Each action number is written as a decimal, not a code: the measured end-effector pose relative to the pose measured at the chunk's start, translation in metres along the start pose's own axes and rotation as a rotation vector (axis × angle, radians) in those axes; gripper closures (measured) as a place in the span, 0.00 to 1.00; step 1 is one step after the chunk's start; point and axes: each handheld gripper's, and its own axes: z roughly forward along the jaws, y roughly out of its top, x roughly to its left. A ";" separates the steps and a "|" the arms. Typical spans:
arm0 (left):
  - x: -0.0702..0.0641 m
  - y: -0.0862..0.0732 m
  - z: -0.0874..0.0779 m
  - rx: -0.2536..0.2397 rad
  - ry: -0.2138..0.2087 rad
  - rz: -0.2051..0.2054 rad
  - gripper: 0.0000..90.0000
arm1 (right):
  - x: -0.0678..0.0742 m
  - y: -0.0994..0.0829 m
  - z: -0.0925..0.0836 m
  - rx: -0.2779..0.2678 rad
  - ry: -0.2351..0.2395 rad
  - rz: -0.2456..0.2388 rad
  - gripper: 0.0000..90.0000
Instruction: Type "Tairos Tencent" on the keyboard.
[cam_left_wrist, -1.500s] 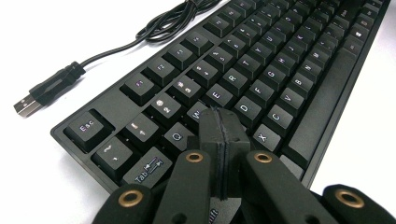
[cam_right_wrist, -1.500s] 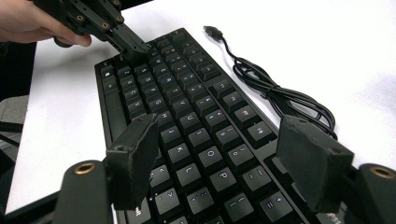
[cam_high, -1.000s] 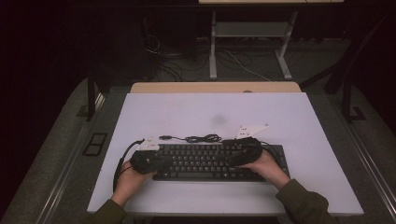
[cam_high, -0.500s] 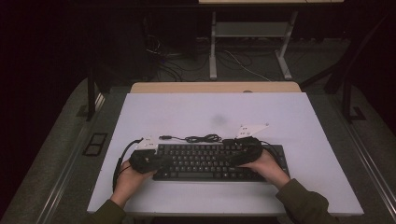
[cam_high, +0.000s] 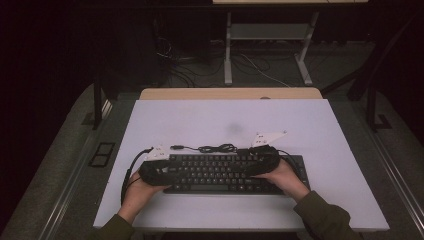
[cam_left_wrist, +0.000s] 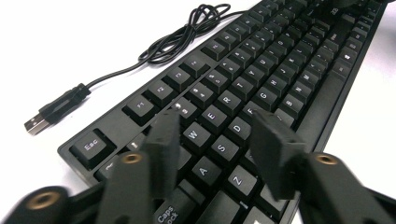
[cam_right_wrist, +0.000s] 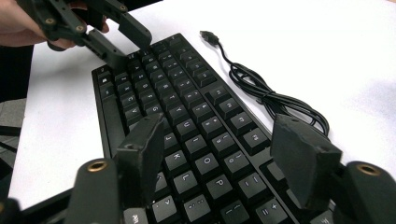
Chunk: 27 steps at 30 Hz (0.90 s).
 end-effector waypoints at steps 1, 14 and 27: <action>0.000 0.000 0.000 -0.003 -0.001 0.005 0.51 | 0.000 0.001 0.000 0.000 0.003 0.005 0.41; -0.006 0.002 0.006 -0.035 0.004 0.008 0.20 | -0.003 0.008 0.006 -0.002 0.009 0.013 0.53; -0.008 0.003 0.010 -0.050 0.013 0.016 0.04 | -0.004 0.015 0.013 -0.001 0.016 0.012 0.81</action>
